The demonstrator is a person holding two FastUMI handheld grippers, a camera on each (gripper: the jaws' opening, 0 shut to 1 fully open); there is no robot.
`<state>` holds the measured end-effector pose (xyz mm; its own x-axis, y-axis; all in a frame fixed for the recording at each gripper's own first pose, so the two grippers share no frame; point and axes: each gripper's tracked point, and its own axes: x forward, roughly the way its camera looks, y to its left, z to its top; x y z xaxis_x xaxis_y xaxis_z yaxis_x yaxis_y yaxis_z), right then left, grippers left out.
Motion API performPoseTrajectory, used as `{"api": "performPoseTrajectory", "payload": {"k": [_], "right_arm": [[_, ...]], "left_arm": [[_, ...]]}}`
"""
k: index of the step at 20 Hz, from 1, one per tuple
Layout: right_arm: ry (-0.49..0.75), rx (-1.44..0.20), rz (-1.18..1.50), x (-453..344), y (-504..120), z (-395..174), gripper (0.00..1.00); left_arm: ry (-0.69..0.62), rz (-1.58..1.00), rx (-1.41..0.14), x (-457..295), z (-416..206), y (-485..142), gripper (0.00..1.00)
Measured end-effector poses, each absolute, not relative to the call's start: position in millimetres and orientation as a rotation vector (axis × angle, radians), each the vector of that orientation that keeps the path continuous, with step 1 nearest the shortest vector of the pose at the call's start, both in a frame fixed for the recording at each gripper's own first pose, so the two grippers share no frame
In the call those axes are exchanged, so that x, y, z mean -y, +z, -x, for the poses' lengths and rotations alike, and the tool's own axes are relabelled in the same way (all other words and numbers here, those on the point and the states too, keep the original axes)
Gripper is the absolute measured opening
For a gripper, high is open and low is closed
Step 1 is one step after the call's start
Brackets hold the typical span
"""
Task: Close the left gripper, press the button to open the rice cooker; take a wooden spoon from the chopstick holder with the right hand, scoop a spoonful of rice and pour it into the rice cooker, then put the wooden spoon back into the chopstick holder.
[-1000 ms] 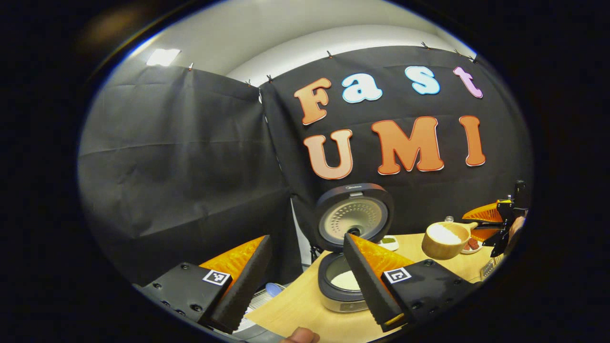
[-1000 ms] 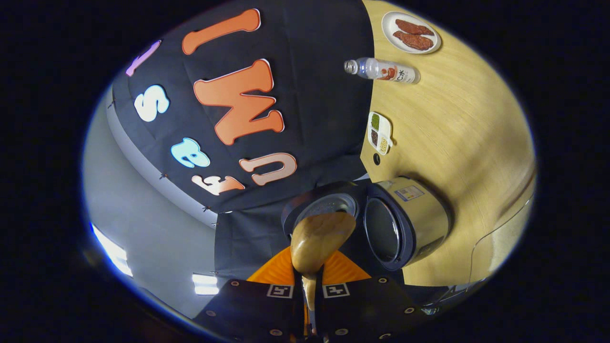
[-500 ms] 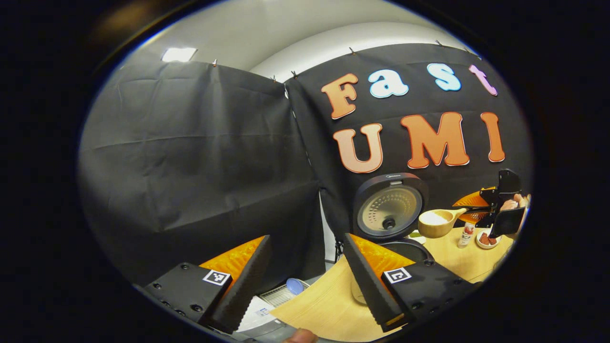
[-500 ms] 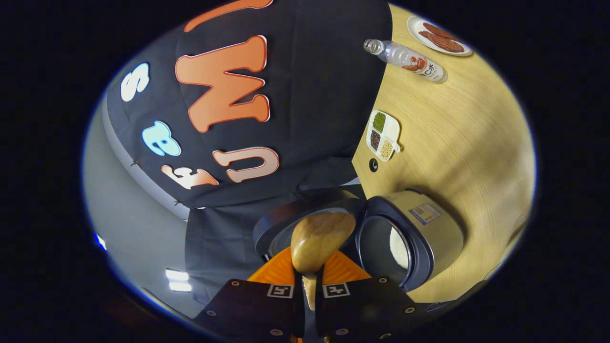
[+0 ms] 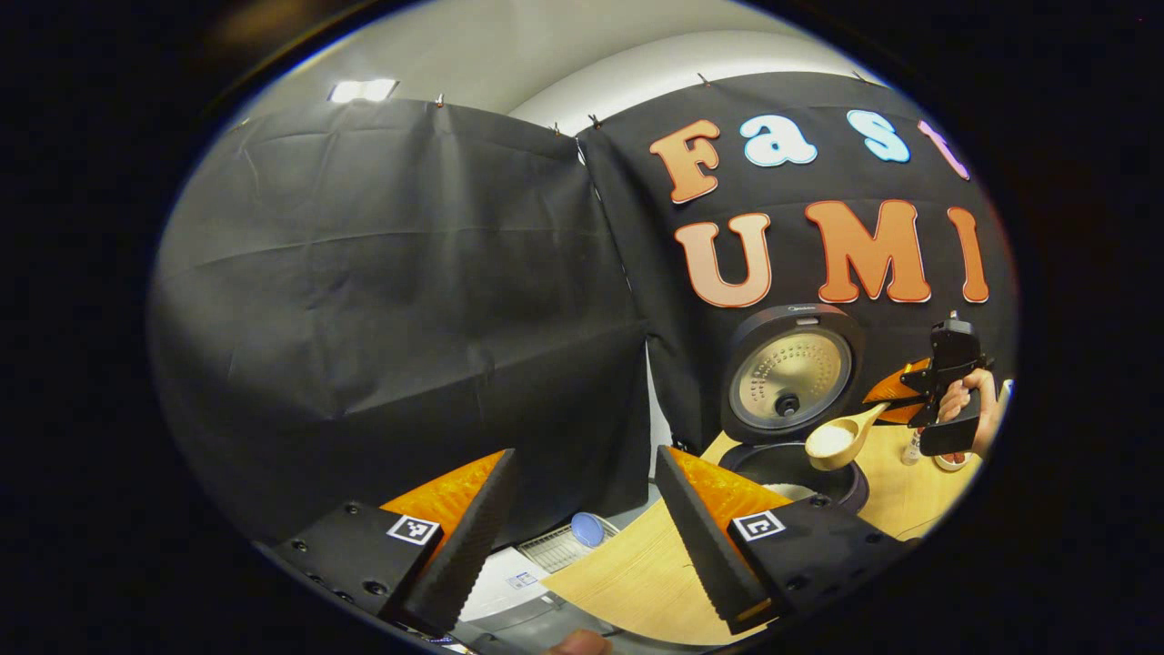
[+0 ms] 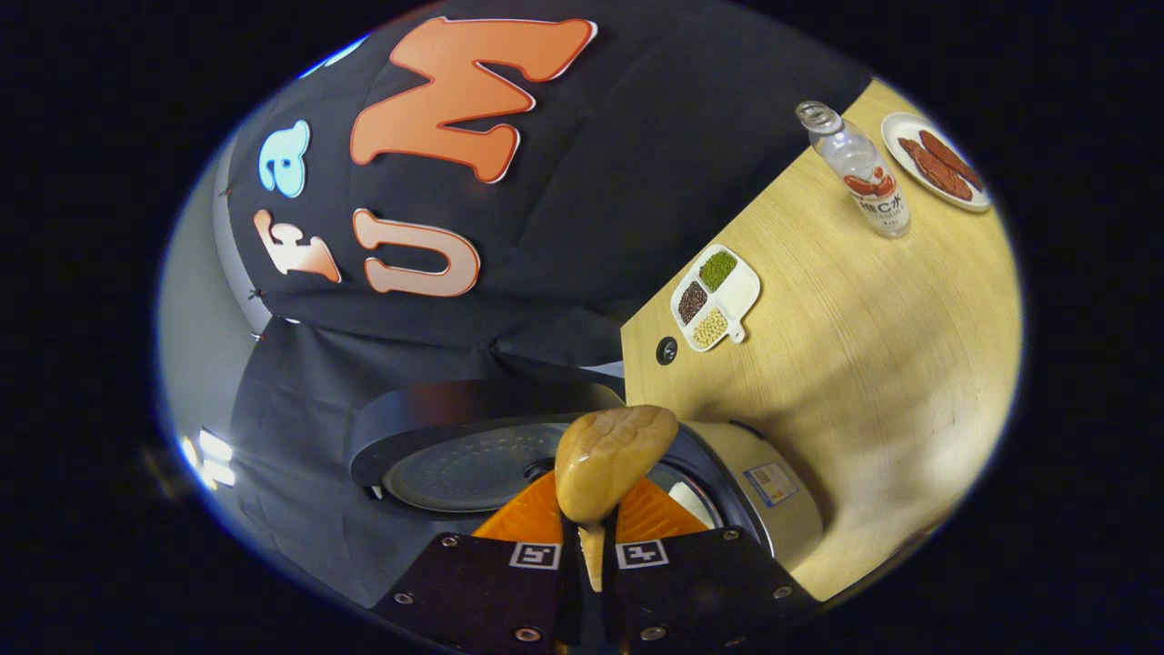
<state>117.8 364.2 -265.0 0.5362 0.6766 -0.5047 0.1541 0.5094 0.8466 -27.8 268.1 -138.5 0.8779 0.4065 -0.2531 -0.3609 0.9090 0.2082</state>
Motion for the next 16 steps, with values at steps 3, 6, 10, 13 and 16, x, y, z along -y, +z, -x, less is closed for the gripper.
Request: {"api": "performPoseTrajectory", "payload": {"k": [3, 6, 10, 13, 16], "right_arm": [[0.397, -0.942, -0.854, -368.9, -265.0, -122.0, 0.08], [0.425, -0.889, -0.769, -370.4, -256.9, -125.5, 0.08], [0.454, -0.812, -0.691, -372.7, -233.4, -130.9, 0.08], [0.477, -0.764, -0.613, -374.2, -219.6, -133.2, 0.08], [0.516, -0.7, -0.531, -379.8, -199.7, -134.8, 0.08]], "left_arm": [[0.401, -0.152, -0.311, -269.4, 21.6, -144.9, 1.0], [0.392, -0.154, -0.311, -266.6, 17.7, -146.6, 0.99], [0.376, -0.151, -0.306, -262.2, 10.1, -146.6, 0.98], [0.369, -0.147, -0.307, -259.4, 9.5, -149.5, 1.0], [0.358, -0.147, -0.305, -256.1, 5.8, -148.9, 0.99]]}}
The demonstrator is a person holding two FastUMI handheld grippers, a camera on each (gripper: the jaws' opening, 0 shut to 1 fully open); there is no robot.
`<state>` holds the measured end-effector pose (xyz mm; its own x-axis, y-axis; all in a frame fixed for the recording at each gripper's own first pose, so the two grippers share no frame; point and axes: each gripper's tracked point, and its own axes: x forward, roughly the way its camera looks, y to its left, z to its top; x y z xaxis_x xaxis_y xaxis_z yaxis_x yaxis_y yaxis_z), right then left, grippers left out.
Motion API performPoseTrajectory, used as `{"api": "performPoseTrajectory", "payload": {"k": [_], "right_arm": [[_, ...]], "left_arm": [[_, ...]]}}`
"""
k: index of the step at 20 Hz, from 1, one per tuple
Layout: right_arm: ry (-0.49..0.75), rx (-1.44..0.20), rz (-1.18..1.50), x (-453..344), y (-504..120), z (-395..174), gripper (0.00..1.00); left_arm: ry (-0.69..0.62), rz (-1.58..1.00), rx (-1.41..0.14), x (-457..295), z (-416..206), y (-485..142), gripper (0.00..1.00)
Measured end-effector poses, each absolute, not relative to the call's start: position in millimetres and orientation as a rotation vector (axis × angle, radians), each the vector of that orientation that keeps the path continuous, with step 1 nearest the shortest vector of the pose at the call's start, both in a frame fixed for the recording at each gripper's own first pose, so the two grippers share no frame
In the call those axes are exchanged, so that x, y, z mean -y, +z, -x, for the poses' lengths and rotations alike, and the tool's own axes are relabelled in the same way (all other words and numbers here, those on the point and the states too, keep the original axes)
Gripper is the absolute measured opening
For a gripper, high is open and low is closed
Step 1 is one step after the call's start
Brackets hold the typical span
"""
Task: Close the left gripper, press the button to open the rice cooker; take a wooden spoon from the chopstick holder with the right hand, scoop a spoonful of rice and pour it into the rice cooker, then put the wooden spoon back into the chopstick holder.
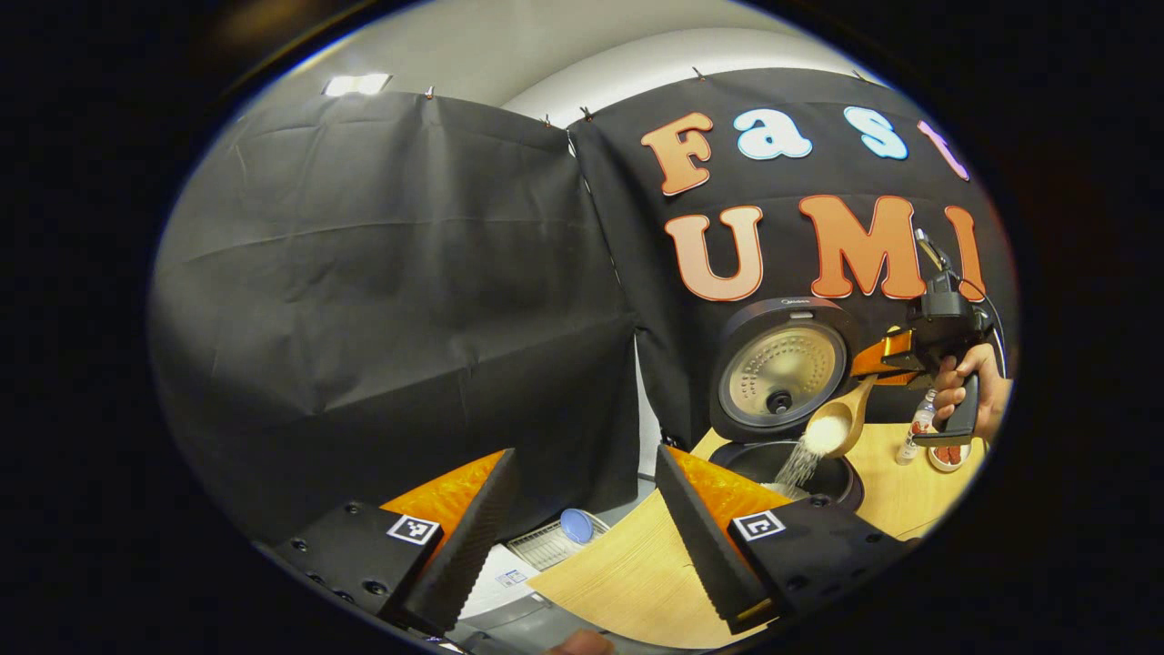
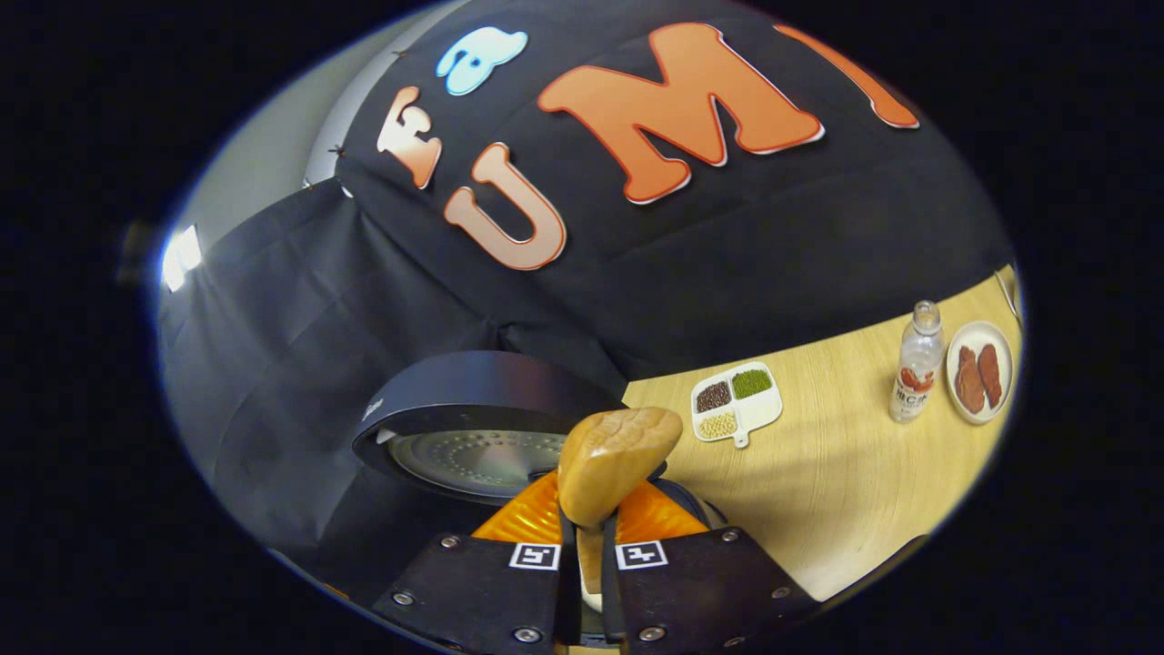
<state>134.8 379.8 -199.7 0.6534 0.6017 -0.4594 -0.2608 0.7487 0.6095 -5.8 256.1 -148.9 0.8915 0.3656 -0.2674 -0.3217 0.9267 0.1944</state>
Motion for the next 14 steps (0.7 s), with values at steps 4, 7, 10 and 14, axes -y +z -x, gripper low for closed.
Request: {"api": "performPoseTrajectory", "payload": {"k": [4, 7, 10, 14], "right_arm": [[0.557, -0.643, -0.451, -387.5, -184.8, -132.1, 0.08], [0.587, -0.597, -0.379, -393.9, -171.0, -130.0, 0.08], [0.62, -0.559, -0.32, -401.2, -160.7, -128.5, 0.08], [0.659, -0.506, -0.216, -411.7, -153.1, -124.2, 0.08]], "left_arm": [[0.355, -0.144, -0.303, -256.4, 8.3, -150.3, 1.0], [0.354, -0.142, -0.305, -256.2, 9.9, -150.9, 0.99], [0.353, -0.146, -0.302, -258.2, 10.9, -150.4, 1.0], [0.354, -0.145, -0.303, -260.4, 11.8, -151.5, 1.0]]}}
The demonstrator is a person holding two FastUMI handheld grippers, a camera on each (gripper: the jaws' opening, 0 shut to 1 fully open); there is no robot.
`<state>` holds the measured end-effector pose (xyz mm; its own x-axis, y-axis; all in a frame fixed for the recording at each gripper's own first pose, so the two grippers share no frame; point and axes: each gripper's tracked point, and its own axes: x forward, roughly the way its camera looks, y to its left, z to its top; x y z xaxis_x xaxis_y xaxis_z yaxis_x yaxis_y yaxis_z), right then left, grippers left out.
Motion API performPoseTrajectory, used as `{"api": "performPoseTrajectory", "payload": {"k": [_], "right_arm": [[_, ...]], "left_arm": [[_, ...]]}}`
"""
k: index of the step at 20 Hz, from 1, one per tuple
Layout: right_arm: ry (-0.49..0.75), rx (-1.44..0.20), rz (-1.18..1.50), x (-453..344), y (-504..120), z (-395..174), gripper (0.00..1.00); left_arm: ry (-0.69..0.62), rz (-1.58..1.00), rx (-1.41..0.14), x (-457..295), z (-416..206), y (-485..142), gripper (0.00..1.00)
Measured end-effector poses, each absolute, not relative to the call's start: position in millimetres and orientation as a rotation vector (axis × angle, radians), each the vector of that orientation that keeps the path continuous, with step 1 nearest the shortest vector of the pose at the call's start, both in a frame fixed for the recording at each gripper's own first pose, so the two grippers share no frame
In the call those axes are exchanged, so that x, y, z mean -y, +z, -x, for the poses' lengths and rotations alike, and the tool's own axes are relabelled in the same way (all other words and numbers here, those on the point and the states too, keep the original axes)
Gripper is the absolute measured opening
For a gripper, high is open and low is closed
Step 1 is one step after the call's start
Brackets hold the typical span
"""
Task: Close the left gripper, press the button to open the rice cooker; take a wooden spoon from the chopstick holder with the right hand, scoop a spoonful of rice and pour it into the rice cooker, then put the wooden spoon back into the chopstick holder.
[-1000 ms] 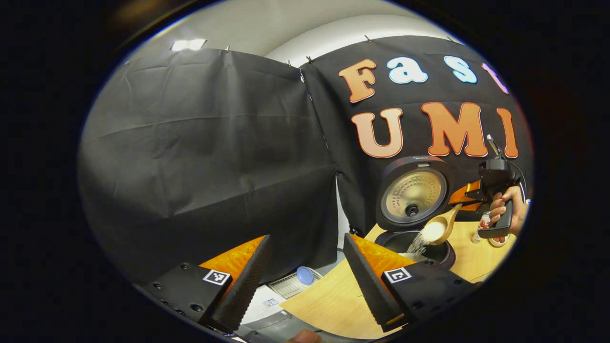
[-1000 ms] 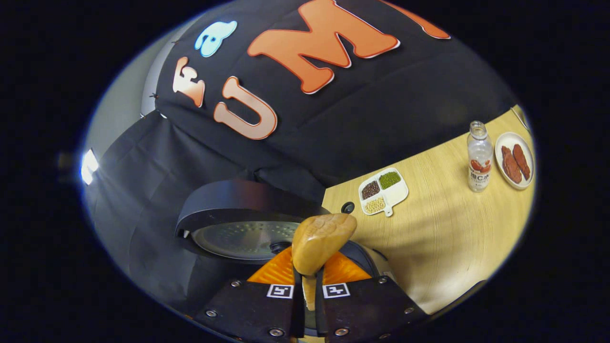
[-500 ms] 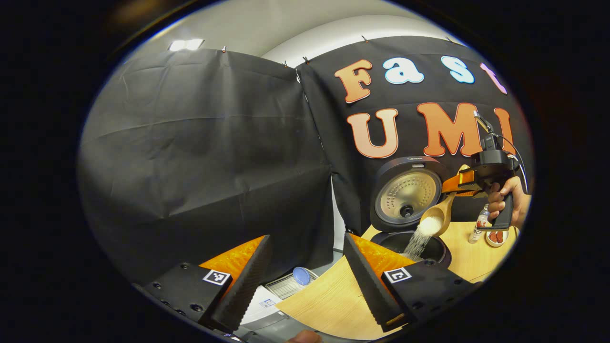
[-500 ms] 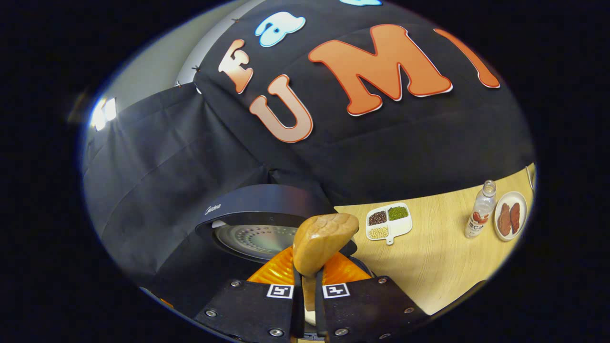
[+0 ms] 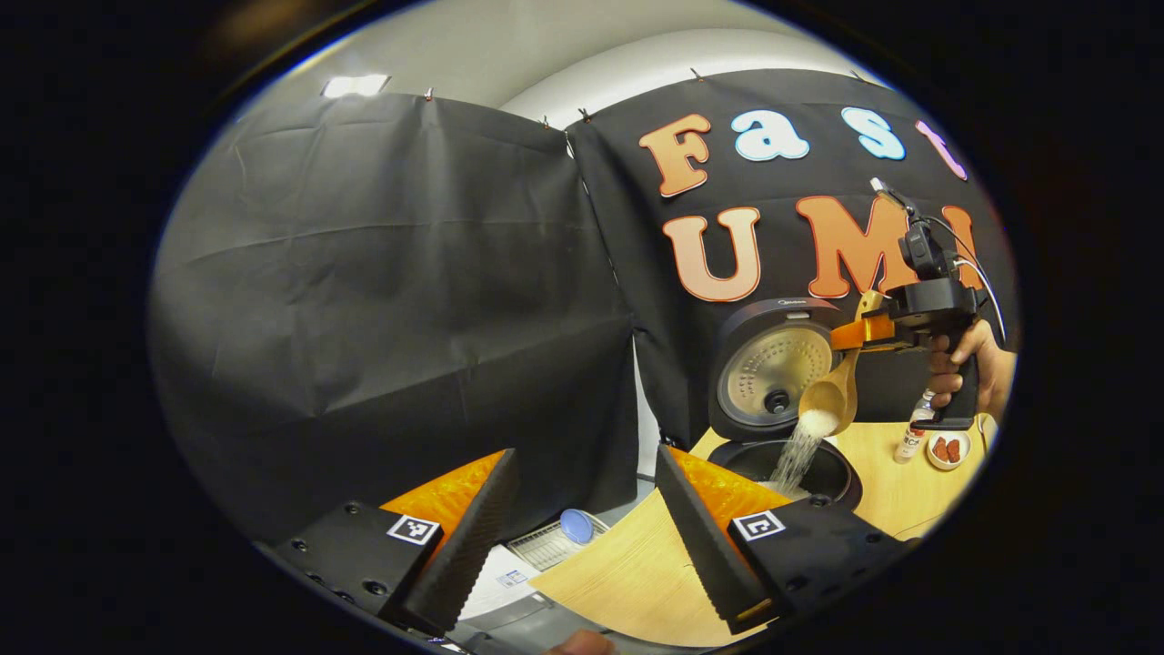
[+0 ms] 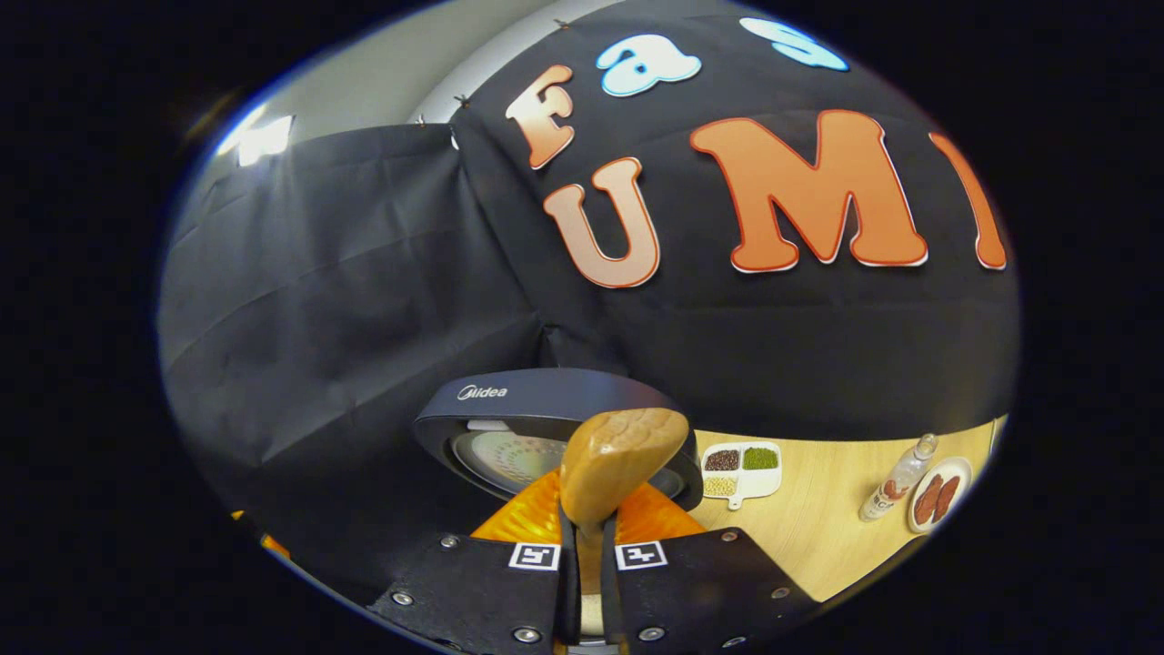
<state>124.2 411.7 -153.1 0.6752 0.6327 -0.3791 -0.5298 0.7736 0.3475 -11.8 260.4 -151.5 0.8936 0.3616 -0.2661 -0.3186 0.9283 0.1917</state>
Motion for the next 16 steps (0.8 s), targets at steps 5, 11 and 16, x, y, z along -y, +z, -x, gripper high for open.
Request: {"api": "performPoseTrajectory", "payload": {"k": [5, 11, 16], "right_arm": [[0.721, -0.414, -0.075, -431.1, -138.0, -108.6, 0.08], [0.777, -0.267, 0.087, -445.2, -116.6, -95.7, 0.08], [0.805, -0.152, 0.215, -448.6, -104.9, -82.8, 0.08]], "left_arm": [[0.359, -0.149, -0.302, -266.7, 14.6, -150.9, 1.0], [0.364, -0.141, -0.302, -272.5, 18.5, -152.9, 1.0], [0.362, -0.138, -0.302, -270.7, 20.6, -152.4, 1.0]]}}
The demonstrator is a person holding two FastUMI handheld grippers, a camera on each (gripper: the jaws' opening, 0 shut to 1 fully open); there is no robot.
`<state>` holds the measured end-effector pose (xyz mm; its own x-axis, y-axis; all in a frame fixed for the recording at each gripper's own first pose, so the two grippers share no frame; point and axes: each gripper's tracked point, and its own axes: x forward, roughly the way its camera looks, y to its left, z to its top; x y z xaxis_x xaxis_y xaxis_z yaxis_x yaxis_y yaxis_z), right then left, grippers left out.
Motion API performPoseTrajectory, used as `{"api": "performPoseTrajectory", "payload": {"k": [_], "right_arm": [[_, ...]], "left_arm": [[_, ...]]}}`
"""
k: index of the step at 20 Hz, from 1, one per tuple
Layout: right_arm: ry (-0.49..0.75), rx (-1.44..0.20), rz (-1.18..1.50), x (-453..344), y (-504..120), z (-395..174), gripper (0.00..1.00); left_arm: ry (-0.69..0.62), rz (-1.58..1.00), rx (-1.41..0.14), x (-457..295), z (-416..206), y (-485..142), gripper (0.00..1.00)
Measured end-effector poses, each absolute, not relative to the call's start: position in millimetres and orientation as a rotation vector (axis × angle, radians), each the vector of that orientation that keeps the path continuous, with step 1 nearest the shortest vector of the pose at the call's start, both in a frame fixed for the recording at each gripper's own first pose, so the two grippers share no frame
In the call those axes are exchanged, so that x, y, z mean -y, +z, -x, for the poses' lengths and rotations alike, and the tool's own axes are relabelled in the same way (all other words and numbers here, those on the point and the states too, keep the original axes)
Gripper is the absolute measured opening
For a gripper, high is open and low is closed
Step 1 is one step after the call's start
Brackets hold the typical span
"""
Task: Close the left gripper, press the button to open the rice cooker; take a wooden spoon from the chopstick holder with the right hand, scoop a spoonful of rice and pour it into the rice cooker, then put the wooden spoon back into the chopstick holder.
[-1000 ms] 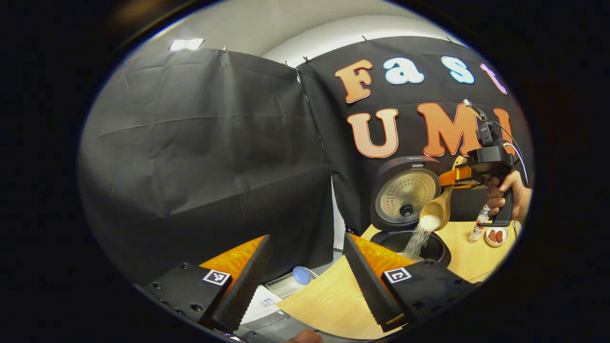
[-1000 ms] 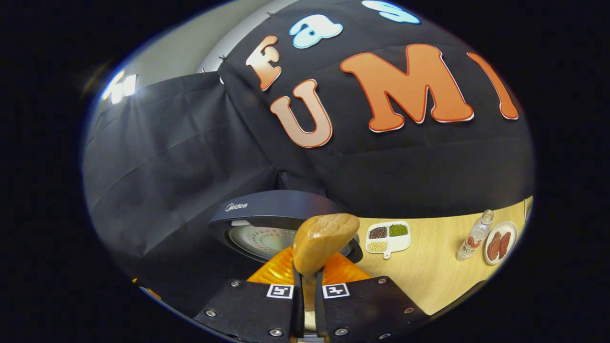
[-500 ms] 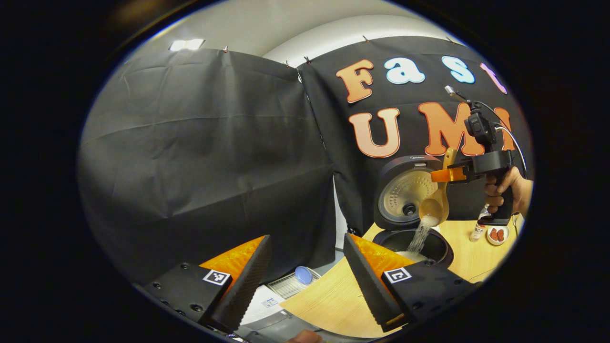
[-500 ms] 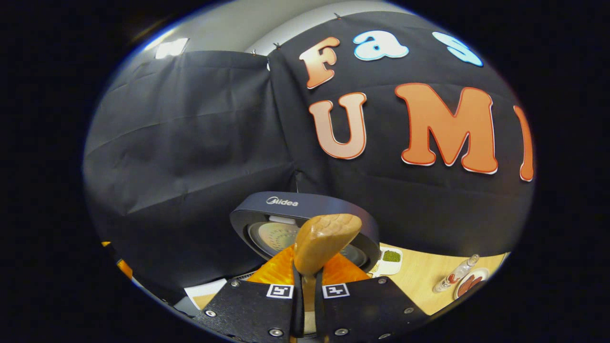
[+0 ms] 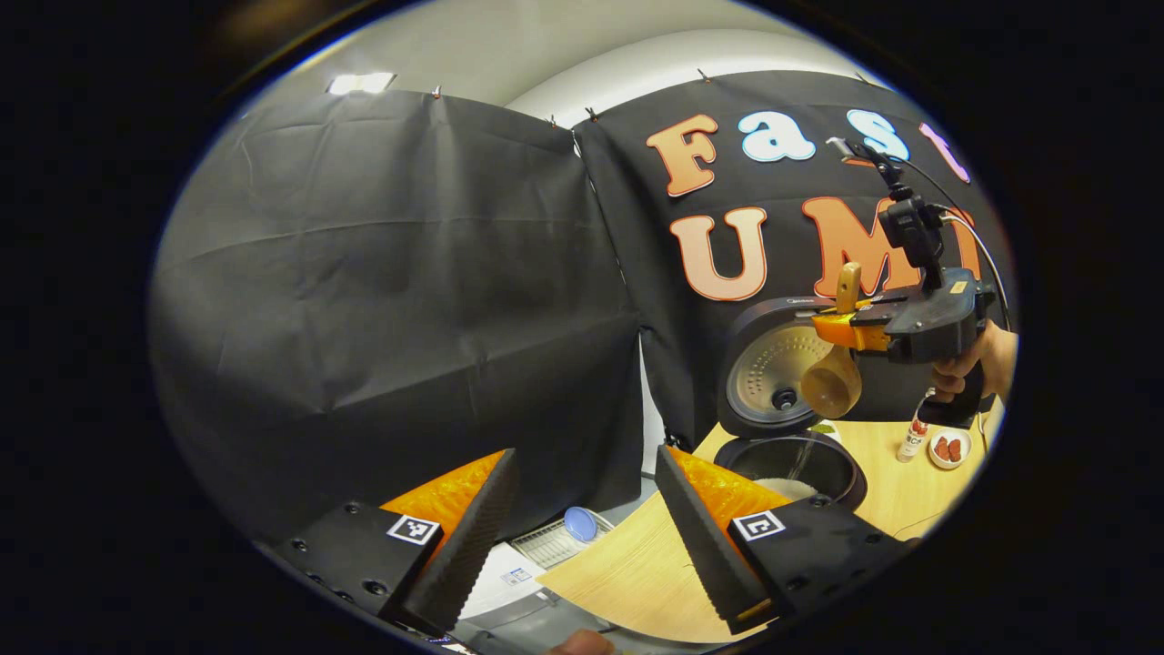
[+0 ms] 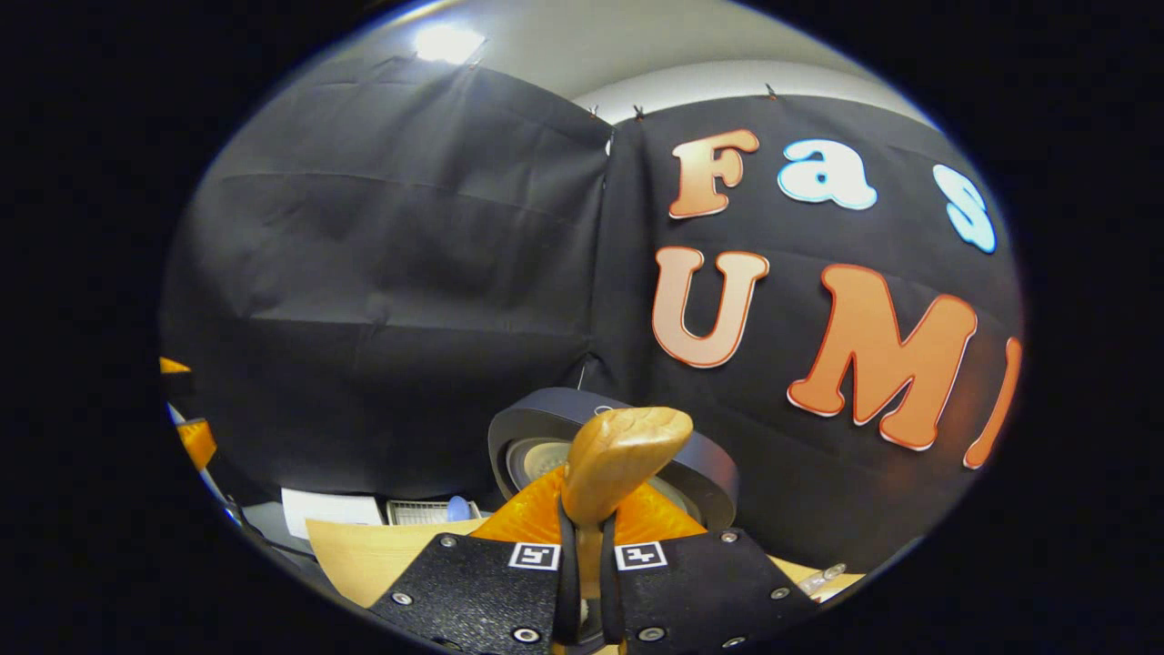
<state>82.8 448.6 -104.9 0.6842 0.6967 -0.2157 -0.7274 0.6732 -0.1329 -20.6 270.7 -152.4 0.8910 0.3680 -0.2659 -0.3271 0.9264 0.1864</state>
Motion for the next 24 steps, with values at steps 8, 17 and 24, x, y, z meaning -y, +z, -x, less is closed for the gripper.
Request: {"api": "performPoseTrajectory", "payload": {"k": [8, 17, 24], "right_arm": [[0.778, -0.259, -0.11, -405.5, -79.8, -84.8, 0.05], [0.576, -0.368, -0.276, -250.8, -98.9, -81.5, 0.12], [0.357, -0.507, -0.276, -120.4, -167.8, -47.7, 0.08]], "left_arm": [[0.355, -0.126, -0.298, -260.8, 29.4, -150.0, 0.98], [0.264, -0.132, -0.296, -204.0, 31.3, -148.4, 0.98], [0.151, -0.149, -0.298, -138.6, 15.6, -150.5, 0.98]]}}
